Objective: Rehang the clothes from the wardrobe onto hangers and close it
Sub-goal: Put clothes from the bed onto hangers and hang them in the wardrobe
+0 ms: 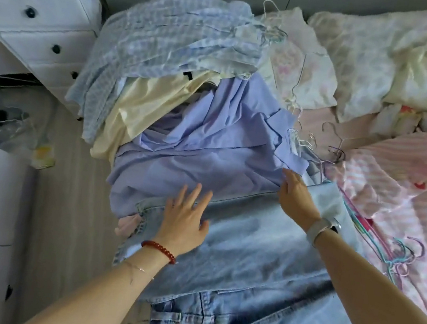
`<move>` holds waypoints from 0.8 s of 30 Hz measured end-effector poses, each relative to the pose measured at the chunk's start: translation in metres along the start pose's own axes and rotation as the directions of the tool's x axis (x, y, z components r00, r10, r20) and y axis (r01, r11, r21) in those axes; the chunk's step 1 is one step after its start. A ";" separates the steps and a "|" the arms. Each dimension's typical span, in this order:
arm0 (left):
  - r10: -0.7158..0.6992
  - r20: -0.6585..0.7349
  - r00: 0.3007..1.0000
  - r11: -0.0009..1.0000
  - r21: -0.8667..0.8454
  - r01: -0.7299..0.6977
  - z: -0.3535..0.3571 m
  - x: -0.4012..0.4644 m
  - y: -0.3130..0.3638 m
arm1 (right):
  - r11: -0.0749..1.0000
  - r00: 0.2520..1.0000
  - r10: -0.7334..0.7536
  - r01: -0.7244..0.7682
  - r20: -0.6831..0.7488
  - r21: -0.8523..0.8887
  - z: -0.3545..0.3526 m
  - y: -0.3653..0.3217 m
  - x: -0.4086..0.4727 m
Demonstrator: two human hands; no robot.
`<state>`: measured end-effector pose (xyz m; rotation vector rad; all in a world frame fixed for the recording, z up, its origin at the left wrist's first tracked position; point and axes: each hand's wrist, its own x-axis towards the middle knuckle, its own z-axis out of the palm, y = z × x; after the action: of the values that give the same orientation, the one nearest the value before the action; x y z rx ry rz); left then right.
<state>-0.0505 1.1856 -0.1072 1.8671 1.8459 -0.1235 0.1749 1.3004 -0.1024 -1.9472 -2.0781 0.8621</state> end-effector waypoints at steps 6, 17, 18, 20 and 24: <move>0.124 -0.107 0.986 0.991 0.057 -0.119 0.011 0.030 0.009 | 0.864 0.880 0.474 -0.470 0.026 0.183 0.011 0.025 0.065; 0.323 -0.208 0.923 0.941 -0.033 -0.337 0.031 -0.014 0.036 | 0.760 0.844 0.535 -0.455 -0.048 0.465 0.018 0.038 0.059; 0.326 -0.192 0.926 0.941 -0.029 -0.337 0.031 -0.015 0.035 | 0.766 0.860 0.509 -0.438 -0.028 0.470 0.017 0.035 0.057; 0.327 -0.162 0.931 0.942 -0.017 -0.334 0.031 -0.018 0.035 | 0.761 0.877 0.481 -0.424 0.011 0.491 0.012 0.027 0.058; 0.289 -0.137 0.948 0.957 0.012 -0.290 0.032 -0.025 0.037 | 0.659 0.861 0.496 -0.457 0.111 0.597 0.003 0.013 0.060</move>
<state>-0.0077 1.1520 -0.1140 2.1640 1.6305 0.1183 0.1762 1.3569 -0.1267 -2.0868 -1.0134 1.3395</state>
